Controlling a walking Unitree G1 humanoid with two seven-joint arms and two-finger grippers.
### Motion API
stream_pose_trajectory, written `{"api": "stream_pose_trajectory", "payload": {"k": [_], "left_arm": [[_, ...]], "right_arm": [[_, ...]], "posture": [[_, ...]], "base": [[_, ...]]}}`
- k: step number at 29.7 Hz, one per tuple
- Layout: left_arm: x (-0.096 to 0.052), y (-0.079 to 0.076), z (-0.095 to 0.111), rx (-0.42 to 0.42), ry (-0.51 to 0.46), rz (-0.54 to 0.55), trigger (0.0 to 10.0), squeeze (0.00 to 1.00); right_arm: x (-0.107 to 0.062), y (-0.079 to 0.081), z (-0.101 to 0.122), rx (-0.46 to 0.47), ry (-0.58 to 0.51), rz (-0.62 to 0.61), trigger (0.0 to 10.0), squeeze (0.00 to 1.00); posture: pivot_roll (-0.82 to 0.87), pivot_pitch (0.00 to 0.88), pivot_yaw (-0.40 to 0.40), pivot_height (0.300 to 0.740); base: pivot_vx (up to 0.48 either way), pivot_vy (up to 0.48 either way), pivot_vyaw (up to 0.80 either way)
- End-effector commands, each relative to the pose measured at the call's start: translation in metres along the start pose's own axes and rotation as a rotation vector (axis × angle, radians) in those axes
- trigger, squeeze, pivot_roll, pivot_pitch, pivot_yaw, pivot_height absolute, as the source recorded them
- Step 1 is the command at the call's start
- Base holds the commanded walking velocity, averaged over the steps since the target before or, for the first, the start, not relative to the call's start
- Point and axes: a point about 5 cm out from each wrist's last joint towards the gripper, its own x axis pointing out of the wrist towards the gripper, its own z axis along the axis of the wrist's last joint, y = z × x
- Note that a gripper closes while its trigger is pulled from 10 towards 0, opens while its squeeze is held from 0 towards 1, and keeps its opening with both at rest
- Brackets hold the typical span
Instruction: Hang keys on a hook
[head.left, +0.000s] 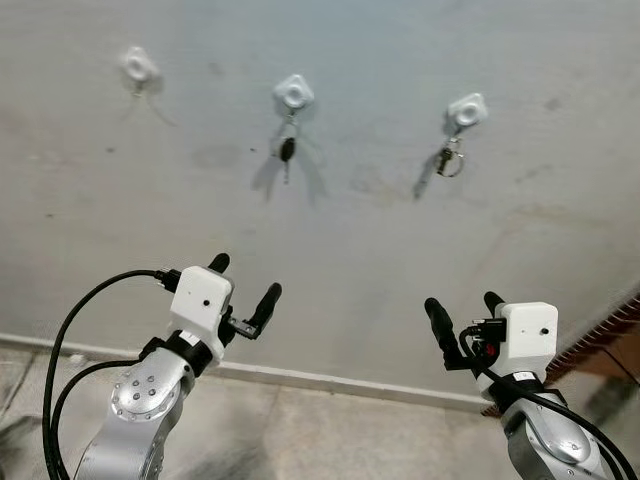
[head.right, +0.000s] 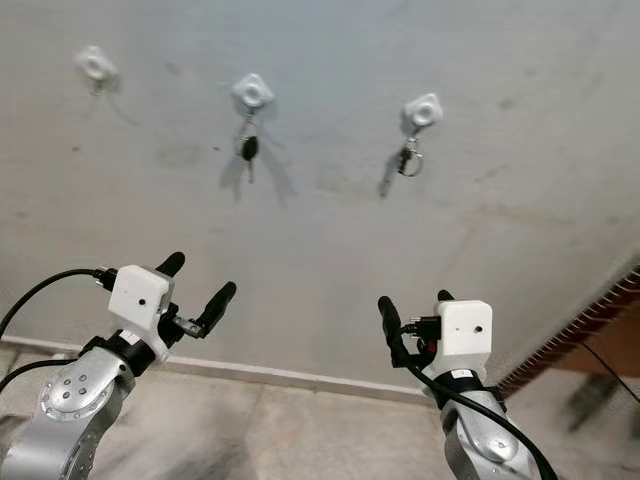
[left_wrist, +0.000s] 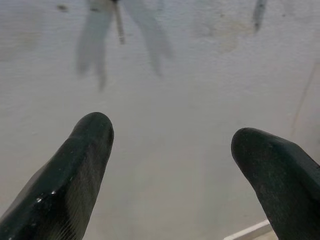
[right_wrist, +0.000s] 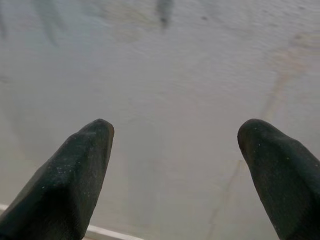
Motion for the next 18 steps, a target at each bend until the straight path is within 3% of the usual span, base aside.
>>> {"api": "stream_pose_trajectory", "payload": {"k": [1, 10, 18], "left_arm": [[0.0008, -0.0024, -0.0016, -0.002, 0.014, -0.023, 10.0, 0.00], [0.0002, -0.0026, -0.0026, -0.005, 0.022, -0.024, 10.0, 0.00], [0.0006, -0.0044, -0.0044, 0.000, 0.032, -0.038, 10.0, 0.00]], "right_arm": [[0.0006, -0.0039, -0.0020, -0.001, 0.014, -0.022, 10.0, 0.00], [0.0009, -0.0021, -0.0034, 0.008, 0.019, -0.021, 10.0, 0.00], [0.0006, -0.0006, -0.0039, 0.006, 0.018, -0.024, 10.0, 0.00]], "posture": [[0.16, 0.009, -0.094, 0.740], [0.16, 0.011, -0.093, 0.740], [0.16, 0.012, -0.091, 0.740]], "base": [[0.000, 0.000, -0.80], [0.000, 0.000, -0.79], [0.000, 0.000, -0.11]]}}
